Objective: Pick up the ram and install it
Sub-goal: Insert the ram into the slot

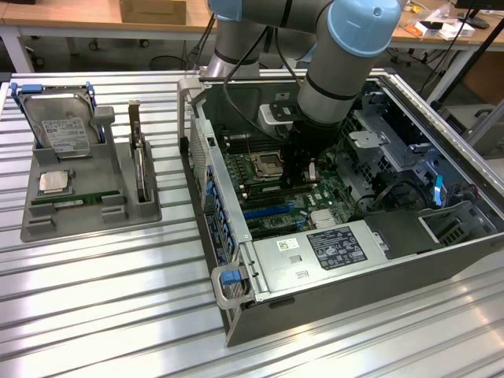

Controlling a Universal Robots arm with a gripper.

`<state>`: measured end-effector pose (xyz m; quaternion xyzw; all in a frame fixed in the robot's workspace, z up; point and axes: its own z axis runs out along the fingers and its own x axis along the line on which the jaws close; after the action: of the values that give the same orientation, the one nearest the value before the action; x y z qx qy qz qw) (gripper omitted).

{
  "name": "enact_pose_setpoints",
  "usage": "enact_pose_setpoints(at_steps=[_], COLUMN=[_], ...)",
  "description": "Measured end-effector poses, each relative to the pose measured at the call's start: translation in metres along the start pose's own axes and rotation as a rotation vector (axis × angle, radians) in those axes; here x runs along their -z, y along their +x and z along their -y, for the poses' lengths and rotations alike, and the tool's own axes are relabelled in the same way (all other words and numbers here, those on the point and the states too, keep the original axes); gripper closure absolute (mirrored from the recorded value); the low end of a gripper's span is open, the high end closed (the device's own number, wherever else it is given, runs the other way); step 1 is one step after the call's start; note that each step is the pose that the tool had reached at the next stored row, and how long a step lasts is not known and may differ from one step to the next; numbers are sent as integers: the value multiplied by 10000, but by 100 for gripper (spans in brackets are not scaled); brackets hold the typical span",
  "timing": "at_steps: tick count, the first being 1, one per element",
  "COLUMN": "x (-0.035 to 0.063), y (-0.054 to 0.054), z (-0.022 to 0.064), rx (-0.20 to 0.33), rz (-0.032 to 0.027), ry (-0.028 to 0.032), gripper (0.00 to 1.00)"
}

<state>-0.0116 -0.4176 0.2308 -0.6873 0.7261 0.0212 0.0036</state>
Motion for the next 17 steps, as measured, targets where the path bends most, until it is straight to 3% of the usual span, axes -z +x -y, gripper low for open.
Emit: enact_pose_setpoints(at_steps=[9, 17], x=[-28, 7], y=[2, 0], z=[1, -3], rx=[-3, -2], rz=[-4, -2], ry=[-1, -1], gripper=[86, 86])
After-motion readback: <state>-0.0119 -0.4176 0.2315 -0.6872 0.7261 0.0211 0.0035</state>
